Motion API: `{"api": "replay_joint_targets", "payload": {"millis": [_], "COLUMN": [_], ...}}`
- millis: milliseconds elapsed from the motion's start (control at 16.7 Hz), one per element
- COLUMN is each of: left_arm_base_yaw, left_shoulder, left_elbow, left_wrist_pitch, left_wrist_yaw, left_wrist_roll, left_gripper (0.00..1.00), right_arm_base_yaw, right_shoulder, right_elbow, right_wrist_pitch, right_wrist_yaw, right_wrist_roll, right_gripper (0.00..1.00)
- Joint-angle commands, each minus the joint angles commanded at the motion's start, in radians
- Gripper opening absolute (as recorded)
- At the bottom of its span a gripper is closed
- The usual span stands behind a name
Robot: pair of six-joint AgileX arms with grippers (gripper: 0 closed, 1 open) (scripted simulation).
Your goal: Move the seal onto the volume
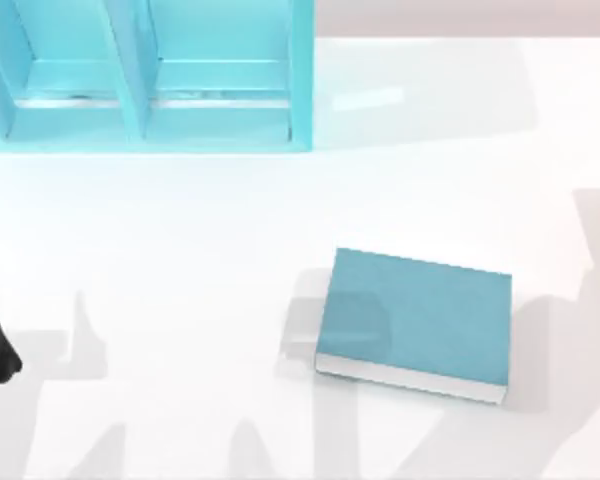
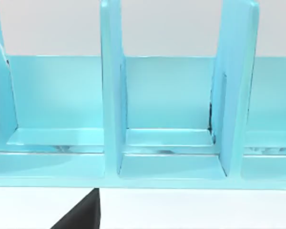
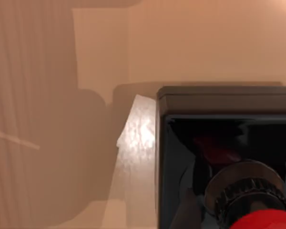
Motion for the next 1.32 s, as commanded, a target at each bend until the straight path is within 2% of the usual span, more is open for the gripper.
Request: {"api": "replay_joint_targets", "payload": {"millis": [300, 840, 1320], "left_arm_base_yaw": [0.0, 0.0, 0.0], "left_shoulder": [0.0, 0.0, 0.0], "left_elbow": [0.0, 0.0, 0.0], "left_wrist_pitch": [0.0, 0.0, 0.0], "left_wrist_yaw": [0.0, 0.0, 0.0], "left_wrist_roll": [0.0, 0.0, 0.0], "left_gripper": [1.0, 1.0, 1.0], "right_arm_base_yaw": [0.054, 0.392, 0.448], "right_shoulder": [-0.018, -0.139, -0.134], "right_elbow": [0.069, 0.38, 0.394], "right_wrist_pitch": [-0.074, -0.527, -0.531], "right_wrist_yaw": [0.001, 0.0, -0.002], "right_wrist_roll": [0.064, 0.391, 0.452], "right_gripper": [0.0, 0.0, 0.0]}}
